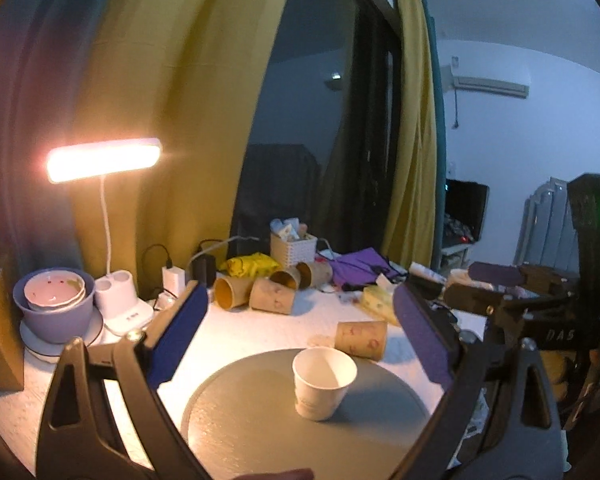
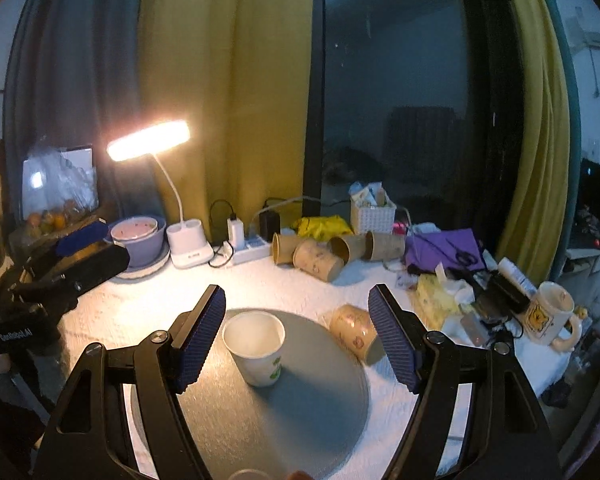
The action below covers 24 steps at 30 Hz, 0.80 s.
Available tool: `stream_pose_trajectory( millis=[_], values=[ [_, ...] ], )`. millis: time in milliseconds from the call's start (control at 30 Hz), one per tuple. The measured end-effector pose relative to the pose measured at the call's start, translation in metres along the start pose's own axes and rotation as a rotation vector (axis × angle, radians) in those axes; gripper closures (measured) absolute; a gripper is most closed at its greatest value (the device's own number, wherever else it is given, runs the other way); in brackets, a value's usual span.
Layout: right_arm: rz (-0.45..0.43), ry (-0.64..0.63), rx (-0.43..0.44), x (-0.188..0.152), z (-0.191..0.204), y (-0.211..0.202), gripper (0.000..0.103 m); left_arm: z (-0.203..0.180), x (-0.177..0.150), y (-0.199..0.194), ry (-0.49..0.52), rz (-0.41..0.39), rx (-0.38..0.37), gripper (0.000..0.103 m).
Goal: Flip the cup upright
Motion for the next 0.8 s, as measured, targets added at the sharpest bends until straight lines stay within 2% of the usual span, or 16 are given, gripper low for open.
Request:
stream_pose_trajectory(
  millis=[100, 333, 567, 800],
  values=[
    [-0.011, -0.007, 0.003, 0.004, 0.008, 0.002, 0.026, 0.005, -0.005, -0.001, -0.011, -0.002, 0.000, 0.008],
    [0.029, -0.020, 0.019, -0.004, 0.024, 0.024, 0.026, 0.008, -0.020, 0.006, 0.003, 0.023, 0.027, 0.008],
    [0.055, -0.023, 0.022, -0.011, 0.028, 0.034, 0.026, 0.019, -0.024, 0.012, -0.046, 0.051, 0.037, 0.008],
    [0.056, -0.019, 0.022, -0.013, 0.026, 0.035, 0.026, 0.021, -0.026, 0.014, -0.045, 0.057, 0.055, 0.008]
  ],
)
Point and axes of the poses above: each gripper's, at about its wrist camera, not at the fingertips, and y roughly the way its jaws point, z to its left, x to its top, the point moved 5 cm from there along y, roughly the way its jaws point, and after that the axes turned 3 degrees about -y, right-handed, at the moved point
